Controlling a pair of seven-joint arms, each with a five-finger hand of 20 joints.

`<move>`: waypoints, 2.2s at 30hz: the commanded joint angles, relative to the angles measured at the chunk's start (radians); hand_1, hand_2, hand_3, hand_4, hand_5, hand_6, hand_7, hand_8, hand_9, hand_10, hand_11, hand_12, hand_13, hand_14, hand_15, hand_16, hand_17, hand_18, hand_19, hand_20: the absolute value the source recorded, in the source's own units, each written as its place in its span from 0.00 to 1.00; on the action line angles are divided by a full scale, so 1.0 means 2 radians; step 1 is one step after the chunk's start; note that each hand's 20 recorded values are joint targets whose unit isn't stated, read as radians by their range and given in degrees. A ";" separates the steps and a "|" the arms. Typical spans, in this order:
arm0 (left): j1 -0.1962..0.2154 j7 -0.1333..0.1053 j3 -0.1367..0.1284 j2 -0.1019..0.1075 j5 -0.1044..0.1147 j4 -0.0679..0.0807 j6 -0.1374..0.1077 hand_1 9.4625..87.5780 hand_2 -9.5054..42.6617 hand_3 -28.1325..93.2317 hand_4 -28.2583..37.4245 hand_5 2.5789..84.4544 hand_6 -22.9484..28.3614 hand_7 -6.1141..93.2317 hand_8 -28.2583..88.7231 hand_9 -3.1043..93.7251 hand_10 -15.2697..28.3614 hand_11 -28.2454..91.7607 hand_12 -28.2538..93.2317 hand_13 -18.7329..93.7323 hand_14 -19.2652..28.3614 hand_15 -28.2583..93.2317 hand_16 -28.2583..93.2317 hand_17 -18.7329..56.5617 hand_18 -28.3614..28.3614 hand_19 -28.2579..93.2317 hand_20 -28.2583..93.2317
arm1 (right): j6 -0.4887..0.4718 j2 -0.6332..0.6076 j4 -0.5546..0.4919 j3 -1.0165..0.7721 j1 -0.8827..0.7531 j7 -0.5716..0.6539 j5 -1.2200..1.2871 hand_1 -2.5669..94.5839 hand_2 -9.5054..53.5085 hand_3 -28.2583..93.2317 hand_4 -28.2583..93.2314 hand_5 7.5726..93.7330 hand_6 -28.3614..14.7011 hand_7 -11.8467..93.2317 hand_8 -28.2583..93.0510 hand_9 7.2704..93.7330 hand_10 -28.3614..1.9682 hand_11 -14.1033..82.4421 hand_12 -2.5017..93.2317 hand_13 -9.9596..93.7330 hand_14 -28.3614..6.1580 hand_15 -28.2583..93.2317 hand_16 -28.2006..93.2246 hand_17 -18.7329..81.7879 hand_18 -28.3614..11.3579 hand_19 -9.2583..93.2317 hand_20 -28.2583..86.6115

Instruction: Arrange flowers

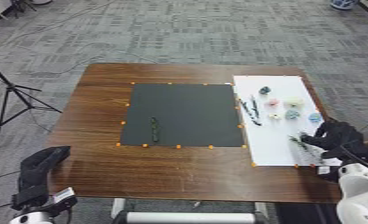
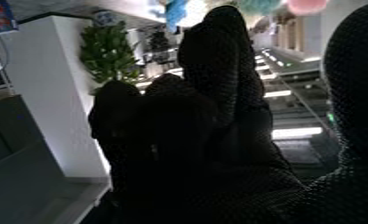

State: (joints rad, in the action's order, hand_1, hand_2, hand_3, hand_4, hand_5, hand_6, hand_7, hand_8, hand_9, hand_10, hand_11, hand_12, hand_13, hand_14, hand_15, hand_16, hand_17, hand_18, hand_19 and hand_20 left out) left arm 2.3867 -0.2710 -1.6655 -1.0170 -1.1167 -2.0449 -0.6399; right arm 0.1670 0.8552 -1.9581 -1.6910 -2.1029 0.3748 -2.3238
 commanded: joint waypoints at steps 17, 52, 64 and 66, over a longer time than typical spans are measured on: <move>0.001 -0.002 -0.003 -0.006 0.009 -0.015 0.017 0.40 0.27 0.78 0.12 0.66 0.48 0.31 0.27 0.62 0.65 0.46 0.34 0.58 0.74 0.43 0.22 0.36 0.72 0.39 0.40 | -0.123 0.002 -0.002 0.013 -0.010 0.028 -0.006 0.56 0.00 0.69 0.10 0.58 0.53 0.45 0.34 0.82 0.52 0.62 0.47 0.93 0.72 0.75 0.55 0.78 0.33 1.00 0.77; 0.004 0.003 -0.011 -0.005 0.015 -0.023 0.021 0.39 0.24 0.79 0.14 0.66 0.48 0.30 0.25 0.61 0.65 0.46 0.34 0.57 0.75 0.43 0.22 0.36 0.72 0.39 0.40 | -0.152 -0.012 -0.020 -0.051 0.006 0.027 0.034 0.33 0.00 0.69 0.15 0.61 0.45 0.31 0.22 0.77 0.36 0.39 0.31 0.92 0.66 0.74 0.55 0.80 0.36 1.00 0.78; 0.010 0.008 -0.016 -0.008 0.012 -0.028 0.023 0.38 0.23 0.79 0.14 0.66 0.48 0.31 0.23 0.61 0.65 0.46 0.34 0.57 0.75 0.43 0.22 0.35 0.72 0.39 0.40 | -0.152 -0.015 -0.001 -0.010 0.011 0.051 0.035 0.50 0.00 0.69 0.12 0.66 0.47 0.39 0.22 0.89 0.47 0.49 0.33 0.96 0.71 0.72 0.54 0.85 0.42 1.00 0.76; 0.010 0.008 -0.015 -0.008 0.013 -0.030 0.022 0.38 0.23 0.79 0.14 0.66 0.48 0.30 0.23 0.61 0.65 0.46 0.34 0.57 0.75 0.43 0.22 0.35 0.72 0.39 0.40 | -0.143 -0.018 0.000 -0.004 0.019 0.049 0.033 0.65 0.00 0.47 0.26 0.67 0.51 0.40 0.36 0.90 0.50 0.51 0.35 0.98 0.73 0.71 0.55 0.86 0.43 1.00 0.75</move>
State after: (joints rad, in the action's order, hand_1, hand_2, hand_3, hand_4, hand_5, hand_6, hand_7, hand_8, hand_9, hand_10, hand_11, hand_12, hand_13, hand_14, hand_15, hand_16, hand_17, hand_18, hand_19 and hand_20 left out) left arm 2.3950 -0.2668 -1.6896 -1.0221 -1.0887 -2.0883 -0.6030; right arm -0.1400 0.8237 -1.9645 -1.7342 -2.0778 0.4511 -2.2789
